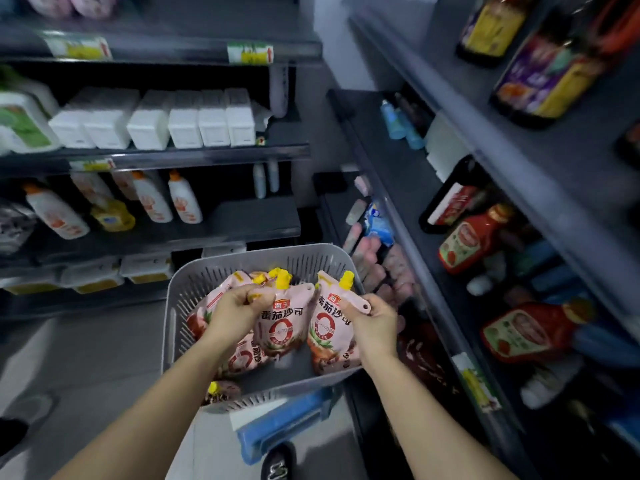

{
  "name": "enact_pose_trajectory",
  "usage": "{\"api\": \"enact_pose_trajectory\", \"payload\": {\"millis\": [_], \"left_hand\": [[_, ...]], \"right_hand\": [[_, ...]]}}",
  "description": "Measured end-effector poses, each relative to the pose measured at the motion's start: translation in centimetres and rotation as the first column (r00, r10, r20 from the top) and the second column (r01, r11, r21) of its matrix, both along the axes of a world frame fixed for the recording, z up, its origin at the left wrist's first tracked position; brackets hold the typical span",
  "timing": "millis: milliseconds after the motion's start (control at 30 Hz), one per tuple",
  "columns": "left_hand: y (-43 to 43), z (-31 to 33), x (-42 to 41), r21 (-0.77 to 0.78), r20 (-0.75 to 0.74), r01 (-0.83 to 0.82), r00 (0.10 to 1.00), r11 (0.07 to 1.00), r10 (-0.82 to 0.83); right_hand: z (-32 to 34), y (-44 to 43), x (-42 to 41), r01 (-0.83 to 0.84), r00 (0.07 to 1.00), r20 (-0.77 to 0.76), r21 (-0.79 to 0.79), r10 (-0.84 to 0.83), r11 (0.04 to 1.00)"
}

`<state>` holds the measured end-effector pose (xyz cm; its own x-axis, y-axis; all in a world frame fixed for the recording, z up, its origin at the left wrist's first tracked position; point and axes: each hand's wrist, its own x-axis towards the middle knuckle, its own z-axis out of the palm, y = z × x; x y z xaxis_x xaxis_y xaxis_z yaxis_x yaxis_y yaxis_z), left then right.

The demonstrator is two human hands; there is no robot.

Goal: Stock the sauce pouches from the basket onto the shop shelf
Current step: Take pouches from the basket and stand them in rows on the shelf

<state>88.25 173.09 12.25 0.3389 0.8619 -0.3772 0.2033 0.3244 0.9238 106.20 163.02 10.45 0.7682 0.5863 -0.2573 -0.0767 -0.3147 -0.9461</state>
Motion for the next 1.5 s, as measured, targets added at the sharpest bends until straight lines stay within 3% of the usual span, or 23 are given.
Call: {"api": "enact_pose_trajectory", "payload": {"millis": [300, 567, 867, 1167, 1500], "left_hand": [[-6.3, 10.0, 1.3, 0.151, 0.093, 0.130, 0.985, 0.980, -0.145], [-11.9, 17.4, 4.1, 0.351, 0.169, 0.327, 0.900, 0.878, -0.402], [-17.8, 23.4, 8.4, 0.480, 0.212, 0.537, 0.696, 0.694, -0.686], [-27.6, 29.1, 13.2, 0.502, 0.316, 0.674, 0.439, 0.541, -0.841], [-38.5, 32.9, 20.4, 0.542, 0.381, 0.712, 0.266, 0.446, -0.886]], "right_hand": [[10.3, -9.2, -0.4, 0.037, 0.983, 0.172, 0.198, -0.072, 0.980], [18.3, -17.6, -0.4, 0.143, 0.923, 0.296, 0.330, -0.246, 0.933], [25.0, -27.8, -1.1, 0.327, 0.744, 0.487, 0.329, -0.456, 0.886], [31.2, -39.7, -1.7, 0.464, 0.642, 0.393, 0.485, -0.659, 0.741], [35.8, -51.8, 0.8, 0.495, 0.556, 0.333, 0.603, -0.762, 0.625]]}}
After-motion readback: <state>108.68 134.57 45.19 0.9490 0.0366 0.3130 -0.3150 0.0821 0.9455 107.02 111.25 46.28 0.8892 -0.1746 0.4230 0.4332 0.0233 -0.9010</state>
